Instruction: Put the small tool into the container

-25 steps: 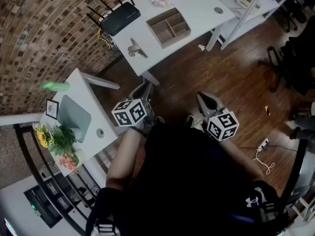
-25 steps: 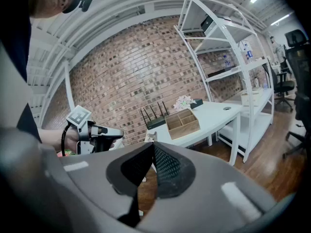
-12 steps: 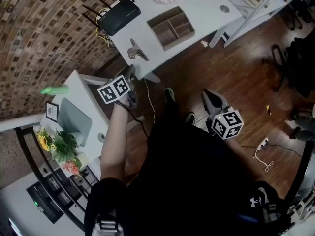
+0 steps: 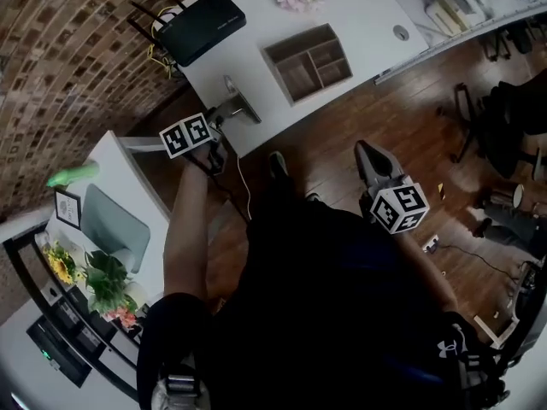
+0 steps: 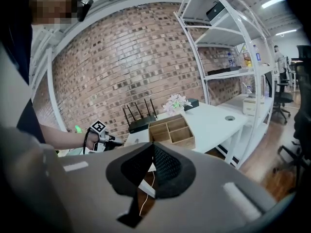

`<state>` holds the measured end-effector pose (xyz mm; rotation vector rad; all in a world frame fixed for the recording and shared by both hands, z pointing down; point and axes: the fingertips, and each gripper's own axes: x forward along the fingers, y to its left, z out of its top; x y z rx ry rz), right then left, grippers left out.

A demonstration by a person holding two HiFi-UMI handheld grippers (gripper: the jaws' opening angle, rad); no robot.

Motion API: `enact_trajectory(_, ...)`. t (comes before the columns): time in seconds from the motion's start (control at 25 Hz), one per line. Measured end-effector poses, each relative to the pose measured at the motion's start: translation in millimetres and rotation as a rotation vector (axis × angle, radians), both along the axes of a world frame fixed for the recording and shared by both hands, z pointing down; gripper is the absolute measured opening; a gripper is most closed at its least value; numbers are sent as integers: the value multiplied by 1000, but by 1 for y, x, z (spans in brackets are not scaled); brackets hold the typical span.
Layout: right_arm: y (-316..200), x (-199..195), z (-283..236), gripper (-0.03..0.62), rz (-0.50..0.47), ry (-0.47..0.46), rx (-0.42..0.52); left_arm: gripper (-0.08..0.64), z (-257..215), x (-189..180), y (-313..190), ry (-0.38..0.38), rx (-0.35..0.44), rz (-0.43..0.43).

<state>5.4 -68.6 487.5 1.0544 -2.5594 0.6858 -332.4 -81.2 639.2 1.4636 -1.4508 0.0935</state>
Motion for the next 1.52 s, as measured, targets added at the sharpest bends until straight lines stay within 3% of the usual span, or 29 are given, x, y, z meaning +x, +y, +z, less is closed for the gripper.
enact_trajectory(0.2,-23,-32,6,3,-18,19,-24,142,17,2,-12,74,-29,84)
enact_trajectory(0.32,-32,-40,5,3,-20,23,-24,74,25,9,-14,111,-52,135)
enact_trajectory(0.52,-50,-40,7,3,-17,6,-28,47,26,11,-22,163,-65,126)
enact_trajectory(0.8,-77,-34,-2,3,-48,-39,10,12,-7,11,-26,79,14,53)
enact_trajectory(1.0,-87,-31,-5,3,-74,-82,19,12,-43,21,-25,-37,75,77)
enact_trajectory(1.4,-87,-6,-5,3,-62,-85,29,12,-147,56,-60,-166,322,132)
enact_trajectory(1.52,-87,2,-8,3,-48,-82,37,12,-173,74,-73,-168,394,153)
